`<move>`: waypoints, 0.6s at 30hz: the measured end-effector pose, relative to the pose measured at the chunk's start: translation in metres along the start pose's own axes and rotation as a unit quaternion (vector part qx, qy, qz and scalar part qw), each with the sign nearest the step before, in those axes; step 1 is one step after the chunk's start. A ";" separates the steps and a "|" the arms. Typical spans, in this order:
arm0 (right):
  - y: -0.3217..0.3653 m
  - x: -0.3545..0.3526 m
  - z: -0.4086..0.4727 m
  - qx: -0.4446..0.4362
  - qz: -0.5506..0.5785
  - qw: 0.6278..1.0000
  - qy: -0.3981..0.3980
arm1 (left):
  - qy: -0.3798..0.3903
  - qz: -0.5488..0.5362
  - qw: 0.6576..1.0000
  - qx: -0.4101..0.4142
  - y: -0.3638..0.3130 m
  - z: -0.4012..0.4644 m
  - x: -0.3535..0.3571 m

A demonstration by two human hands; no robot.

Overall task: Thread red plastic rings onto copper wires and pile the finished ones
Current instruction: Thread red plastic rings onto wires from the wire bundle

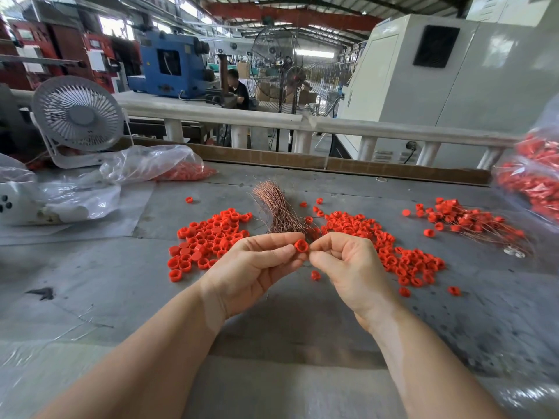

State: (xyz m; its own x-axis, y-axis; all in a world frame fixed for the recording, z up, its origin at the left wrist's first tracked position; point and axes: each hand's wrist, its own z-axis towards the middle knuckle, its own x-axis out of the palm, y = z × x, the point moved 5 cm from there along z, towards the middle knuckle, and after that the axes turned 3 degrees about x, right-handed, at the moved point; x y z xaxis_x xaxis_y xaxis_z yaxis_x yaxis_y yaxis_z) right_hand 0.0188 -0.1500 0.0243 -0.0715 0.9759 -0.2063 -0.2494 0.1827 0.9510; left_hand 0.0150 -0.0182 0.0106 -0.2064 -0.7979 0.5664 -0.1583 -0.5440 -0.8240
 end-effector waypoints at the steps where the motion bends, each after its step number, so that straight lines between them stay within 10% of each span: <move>1: 0.000 0.000 0.000 0.000 0.002 1.000 0.000 | 0.000 0.000 1.000 0.000 0.000 0.000 0.000; 18: -0.002 -0.001 0.000 -0.001 -0.028 1.000 -0.004 | -0.009 0.013 1.000 0.001 0.001 0.001 -0.001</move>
State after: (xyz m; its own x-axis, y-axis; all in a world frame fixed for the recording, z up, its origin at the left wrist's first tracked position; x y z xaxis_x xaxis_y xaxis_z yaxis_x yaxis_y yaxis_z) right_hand 0.0197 -0.1513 0.0223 -0.0490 0.9650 -0.2577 -0.2547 0.2374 0.9374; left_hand 0.0156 -0.0179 0.0087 -0.1939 -0.8158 0.5449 -0.1517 -0.5238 -0.8382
